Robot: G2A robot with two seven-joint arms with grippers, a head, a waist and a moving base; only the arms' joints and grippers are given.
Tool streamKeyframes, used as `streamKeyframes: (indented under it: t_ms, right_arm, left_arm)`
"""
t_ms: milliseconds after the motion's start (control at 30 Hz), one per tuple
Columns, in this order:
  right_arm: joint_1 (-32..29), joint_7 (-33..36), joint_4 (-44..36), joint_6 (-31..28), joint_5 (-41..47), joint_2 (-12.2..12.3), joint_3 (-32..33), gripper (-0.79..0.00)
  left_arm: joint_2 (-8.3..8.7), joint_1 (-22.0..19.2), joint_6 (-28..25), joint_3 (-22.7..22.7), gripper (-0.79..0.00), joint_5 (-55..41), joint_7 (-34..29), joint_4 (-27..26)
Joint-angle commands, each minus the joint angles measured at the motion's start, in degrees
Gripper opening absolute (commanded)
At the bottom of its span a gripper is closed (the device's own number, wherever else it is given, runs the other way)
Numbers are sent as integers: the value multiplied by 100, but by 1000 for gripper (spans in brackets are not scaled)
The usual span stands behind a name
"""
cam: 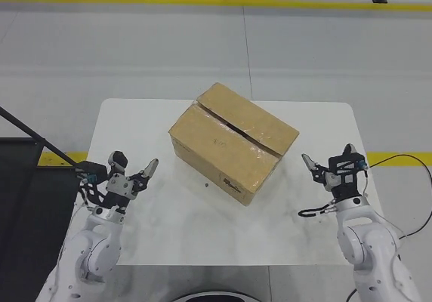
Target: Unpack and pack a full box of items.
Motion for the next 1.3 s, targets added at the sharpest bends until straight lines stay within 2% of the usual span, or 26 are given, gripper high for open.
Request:
streamKeyframes:
  t_ms: [0,67,333,433,567,700,1000,1267]
  right_arm:
    - [21,31,7,-118,-45,8,10,0]
    - [21,31,7,-118,-45,8,10,0]
    - [47,120,126,-3,138,-13,-21,0]
    - [390,346,559,600,201,-84,-239,0]
    - [917,253,1324,1461,429,-212,-543,0]
    - [1400,9,1981,1857,690,-335,-842,0]
    - [2092,-572,2763,2263,1016,-574,-1379,0]
    - [2451,-731,3032,2217,1047,-723,-1720,0]
  left_arm:
    - [14,56,-16,-200,0,-25,1,-3]
    - [26,121,-48,-318,0,5,-19,-11]
    - [26,121,-48,-318,0,5,-19,-11]
    - [26,121,-48,-318,0,5,-19,-11]
    - [26,121,-48,-318,0,5,-19,-11]
    - [26,121,-48,-318,0,5,-19,-11]
    - [26,121,-48,-318,0,5,-19,-11]
    - [26,121,-48,-318,0,5,-19,-11]
